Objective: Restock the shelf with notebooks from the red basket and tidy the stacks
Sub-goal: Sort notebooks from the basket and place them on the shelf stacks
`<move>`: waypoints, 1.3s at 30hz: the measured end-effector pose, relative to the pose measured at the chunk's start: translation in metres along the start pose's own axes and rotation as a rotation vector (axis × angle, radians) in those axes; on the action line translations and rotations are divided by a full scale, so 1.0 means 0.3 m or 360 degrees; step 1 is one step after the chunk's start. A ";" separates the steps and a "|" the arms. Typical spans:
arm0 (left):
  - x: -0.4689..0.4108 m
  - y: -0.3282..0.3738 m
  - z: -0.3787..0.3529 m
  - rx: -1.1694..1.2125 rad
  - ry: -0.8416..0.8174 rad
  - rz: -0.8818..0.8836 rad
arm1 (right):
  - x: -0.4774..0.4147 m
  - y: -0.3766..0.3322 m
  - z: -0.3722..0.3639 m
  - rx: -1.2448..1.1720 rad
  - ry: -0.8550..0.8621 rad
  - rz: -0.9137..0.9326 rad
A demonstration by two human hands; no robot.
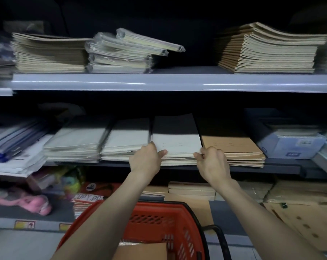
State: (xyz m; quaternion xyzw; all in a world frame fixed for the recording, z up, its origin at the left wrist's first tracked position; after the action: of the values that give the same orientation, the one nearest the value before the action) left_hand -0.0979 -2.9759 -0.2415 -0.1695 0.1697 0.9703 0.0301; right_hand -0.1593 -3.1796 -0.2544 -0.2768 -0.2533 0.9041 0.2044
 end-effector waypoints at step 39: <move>0.672 -1.106 -0.967 0.0515 -0.1431 0.1788 | 0.997 0.474 -1.038 0.0135 -0.1386 -0.1329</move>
State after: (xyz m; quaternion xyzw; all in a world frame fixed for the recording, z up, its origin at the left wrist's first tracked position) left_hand -0.1565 -2.7623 -0.6726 0.3635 0.3432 0.7782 -0.3802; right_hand -0.2320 -3.0318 -0.6781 0.2500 -0.3645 0.7869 0.4305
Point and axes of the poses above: each hand's wrist, its own x-axis away from the middle knuckle, its own z-axis out of the back of the hand, y = z × x, the point moved 4 cm from there along -x, towards the middle knuckle, and after that the axes turned 12 degrees about y, right-handed, at the moved point
